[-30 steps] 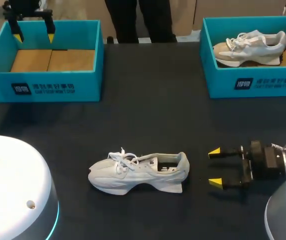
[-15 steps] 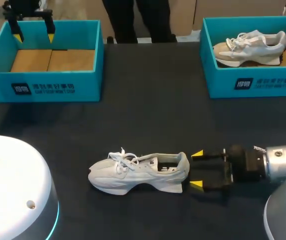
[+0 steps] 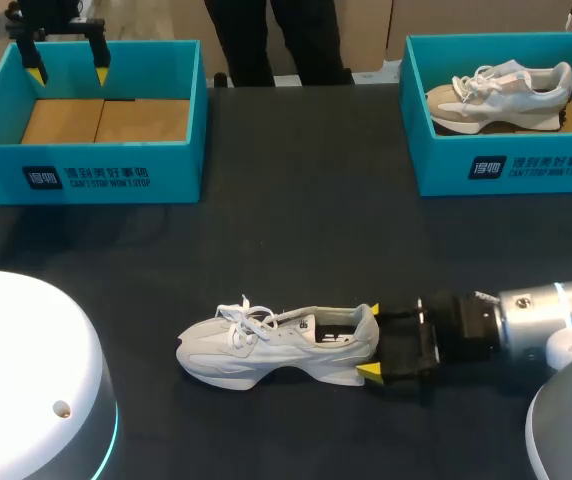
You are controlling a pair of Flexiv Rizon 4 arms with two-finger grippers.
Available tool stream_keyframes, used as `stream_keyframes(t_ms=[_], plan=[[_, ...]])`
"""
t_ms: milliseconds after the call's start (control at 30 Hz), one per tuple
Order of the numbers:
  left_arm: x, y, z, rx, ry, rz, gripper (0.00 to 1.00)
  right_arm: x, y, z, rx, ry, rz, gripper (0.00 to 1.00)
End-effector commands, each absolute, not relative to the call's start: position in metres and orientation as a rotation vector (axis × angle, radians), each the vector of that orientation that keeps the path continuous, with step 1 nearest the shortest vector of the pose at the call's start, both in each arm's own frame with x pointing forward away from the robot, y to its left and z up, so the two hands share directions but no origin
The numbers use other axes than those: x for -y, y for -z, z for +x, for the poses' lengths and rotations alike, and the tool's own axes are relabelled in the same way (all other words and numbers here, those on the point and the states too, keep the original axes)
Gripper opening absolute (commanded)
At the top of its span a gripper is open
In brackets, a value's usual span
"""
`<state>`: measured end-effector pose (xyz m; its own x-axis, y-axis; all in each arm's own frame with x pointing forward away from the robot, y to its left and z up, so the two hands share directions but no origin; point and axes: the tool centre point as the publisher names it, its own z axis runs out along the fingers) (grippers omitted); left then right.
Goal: Take the shoe out of the shoebox, open the shoe tongue, remove and reinsert the insole, then place the shoe into the shoebox
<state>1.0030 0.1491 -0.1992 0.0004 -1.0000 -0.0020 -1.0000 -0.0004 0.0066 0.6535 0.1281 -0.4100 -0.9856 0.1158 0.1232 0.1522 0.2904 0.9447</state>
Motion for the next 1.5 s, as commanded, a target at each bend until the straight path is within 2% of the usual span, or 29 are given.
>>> stream_keyframes(t_ms=[33, 1167, 1233, 1267, 1500], plan=[[-0.150, 0.200, 1.002, 2.219, 0.005, 2.220, 1.00, -0.140, 0.416, 0.659, 2.491, 1.818, -0.247, 1.00], [-0.150, 0.200, 1.002, 2.219, 0.005, 2.220, 1.00, -0.173, 0.420, 0.660, 2.491, 1.829, -0.173, 1.00], [-0.150, 0.200, 1.002, 2.219, 0.005, 2.220, 1.00, -0.173, 0.419, 0.661, 2.495, 1.839, -0.165, 0.16], [-0.150, 0.200, 1.002, 2.219, 0.005, 2.220, 1.00, -0.174, 0.418, 0.662, 2.496, 1.843, -0.158, 0.00], [-0.150, 0.200, 1.002, 2.219, 0.005, 2.220, 1.00, -0.178, 0.416, 0.664, 2.476, 1.847, -0.101, 0.00]])
